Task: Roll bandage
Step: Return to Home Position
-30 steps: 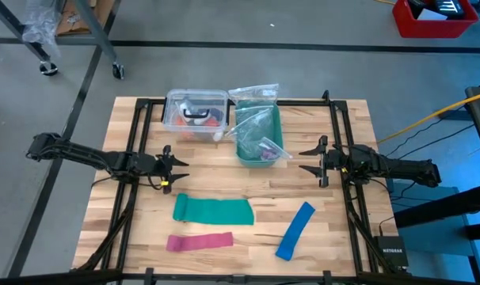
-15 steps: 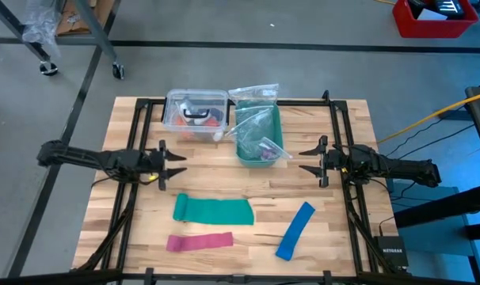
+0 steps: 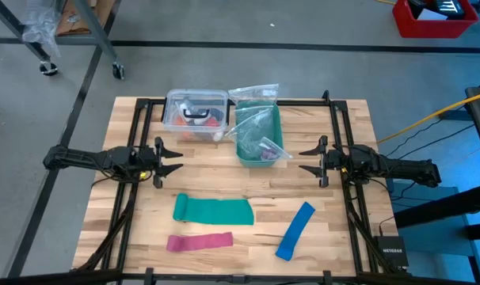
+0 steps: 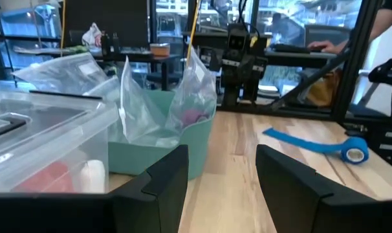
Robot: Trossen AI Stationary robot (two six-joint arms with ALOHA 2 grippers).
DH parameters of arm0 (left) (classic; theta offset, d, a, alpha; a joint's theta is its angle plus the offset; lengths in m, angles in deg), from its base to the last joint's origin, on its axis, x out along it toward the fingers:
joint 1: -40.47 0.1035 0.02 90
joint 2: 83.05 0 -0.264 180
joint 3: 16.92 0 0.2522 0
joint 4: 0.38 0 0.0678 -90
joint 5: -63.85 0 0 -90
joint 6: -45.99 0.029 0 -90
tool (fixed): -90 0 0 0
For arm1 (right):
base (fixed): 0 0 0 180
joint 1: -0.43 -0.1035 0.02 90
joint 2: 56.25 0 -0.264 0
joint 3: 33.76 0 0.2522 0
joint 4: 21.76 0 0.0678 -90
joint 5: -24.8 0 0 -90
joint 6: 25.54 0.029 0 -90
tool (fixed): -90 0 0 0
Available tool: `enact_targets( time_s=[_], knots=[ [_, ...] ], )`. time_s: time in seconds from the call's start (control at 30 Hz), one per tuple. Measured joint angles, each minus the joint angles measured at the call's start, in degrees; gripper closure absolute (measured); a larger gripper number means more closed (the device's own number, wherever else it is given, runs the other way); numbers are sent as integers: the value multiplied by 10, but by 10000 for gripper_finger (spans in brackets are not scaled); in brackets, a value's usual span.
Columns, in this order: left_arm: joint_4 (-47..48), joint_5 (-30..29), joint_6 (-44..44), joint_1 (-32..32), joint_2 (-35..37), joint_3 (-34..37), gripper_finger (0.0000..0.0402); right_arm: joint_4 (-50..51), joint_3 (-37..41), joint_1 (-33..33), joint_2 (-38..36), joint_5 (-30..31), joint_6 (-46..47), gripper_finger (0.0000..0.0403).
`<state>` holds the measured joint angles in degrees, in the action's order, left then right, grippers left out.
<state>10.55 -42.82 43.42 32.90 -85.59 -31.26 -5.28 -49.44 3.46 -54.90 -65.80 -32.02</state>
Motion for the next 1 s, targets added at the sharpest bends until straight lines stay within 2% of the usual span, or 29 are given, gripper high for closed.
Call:
enact_targets(
  time_s=[0.23, 1.0],
  knots=[
    [0, 0, 0, 0, 23, 0, 229, 0, 0, 0, 0, 0, 0, 188],
    [0, 0, 0, 0, 23, 0, 229, 0, 0, 0, 0, 0, 0, 188]
  ],
)
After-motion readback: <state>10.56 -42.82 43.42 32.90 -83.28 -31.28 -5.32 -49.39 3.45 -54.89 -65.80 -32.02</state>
